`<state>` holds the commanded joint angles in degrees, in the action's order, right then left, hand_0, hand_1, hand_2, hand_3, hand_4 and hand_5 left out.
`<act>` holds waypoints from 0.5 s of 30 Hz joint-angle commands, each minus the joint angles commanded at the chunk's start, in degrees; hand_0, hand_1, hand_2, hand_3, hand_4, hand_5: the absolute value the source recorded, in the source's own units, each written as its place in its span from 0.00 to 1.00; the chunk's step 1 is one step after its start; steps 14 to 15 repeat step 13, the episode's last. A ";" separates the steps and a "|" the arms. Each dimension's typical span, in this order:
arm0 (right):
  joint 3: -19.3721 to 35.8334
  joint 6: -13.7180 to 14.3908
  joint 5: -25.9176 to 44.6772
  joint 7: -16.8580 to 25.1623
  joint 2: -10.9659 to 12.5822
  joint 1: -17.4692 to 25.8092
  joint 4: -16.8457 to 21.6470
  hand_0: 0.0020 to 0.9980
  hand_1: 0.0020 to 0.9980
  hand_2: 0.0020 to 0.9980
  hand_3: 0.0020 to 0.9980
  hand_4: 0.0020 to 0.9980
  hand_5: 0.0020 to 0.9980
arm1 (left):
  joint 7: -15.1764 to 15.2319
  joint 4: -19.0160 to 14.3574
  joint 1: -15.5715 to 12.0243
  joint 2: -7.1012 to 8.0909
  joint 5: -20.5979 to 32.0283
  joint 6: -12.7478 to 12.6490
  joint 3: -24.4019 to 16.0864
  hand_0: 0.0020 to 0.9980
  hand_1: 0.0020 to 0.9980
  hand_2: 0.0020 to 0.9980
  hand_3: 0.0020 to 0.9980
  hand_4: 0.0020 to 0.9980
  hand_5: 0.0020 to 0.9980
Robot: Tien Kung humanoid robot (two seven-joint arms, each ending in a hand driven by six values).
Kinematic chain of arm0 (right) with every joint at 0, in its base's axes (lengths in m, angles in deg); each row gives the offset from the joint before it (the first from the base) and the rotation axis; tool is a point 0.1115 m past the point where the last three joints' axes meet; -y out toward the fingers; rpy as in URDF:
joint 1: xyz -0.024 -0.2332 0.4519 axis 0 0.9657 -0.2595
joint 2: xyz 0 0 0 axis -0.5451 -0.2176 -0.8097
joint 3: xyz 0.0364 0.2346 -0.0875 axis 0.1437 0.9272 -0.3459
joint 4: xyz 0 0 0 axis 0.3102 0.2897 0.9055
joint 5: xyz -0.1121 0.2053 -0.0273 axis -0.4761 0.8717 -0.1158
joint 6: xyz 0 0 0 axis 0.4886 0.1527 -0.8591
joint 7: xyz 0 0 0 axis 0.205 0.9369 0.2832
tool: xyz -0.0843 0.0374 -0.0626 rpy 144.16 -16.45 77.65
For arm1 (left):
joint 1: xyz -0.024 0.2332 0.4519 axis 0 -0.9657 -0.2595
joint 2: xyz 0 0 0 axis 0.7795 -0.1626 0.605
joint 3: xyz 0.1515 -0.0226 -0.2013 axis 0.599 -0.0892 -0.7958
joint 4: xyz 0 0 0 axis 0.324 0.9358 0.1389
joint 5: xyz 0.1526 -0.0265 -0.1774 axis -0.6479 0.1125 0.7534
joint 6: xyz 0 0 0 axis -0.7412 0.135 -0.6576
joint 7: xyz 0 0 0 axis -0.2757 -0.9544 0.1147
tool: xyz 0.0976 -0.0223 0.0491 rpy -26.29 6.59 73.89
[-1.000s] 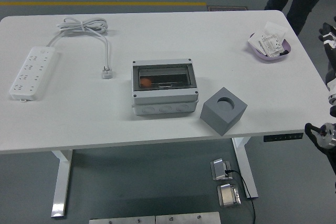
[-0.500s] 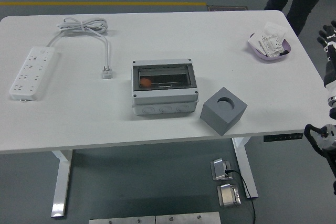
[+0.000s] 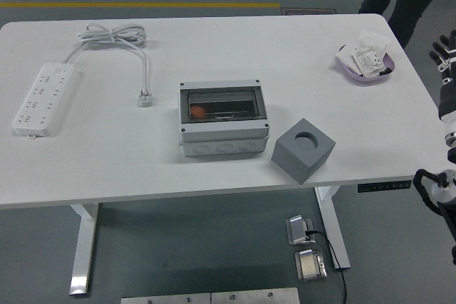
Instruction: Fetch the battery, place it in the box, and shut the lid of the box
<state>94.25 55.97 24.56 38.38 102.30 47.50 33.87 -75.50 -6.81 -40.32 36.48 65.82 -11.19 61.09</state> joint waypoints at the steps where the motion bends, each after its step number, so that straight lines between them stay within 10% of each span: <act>1: -0.06 -0.28 0.53 0.09 -0.03 0.01 -0.02 0.76 0.69 0.65 0.66 0.80 0.38 | 0.00 0.01 -0.01 0.01 0.10 0.00 0.09 0.61 0.69 0.62 0.64 0.70 0.15; 15: -1.01 -3.20 5.63 0.91 -0.43 -0.11 0.10 0.76 0.69 0.65 0.66 0.80 0.38 | -0.04 -0.05 0.05 0.08 0.40 0.04 0.31 0.61 0.69 0.62 0.64 0.70 0.15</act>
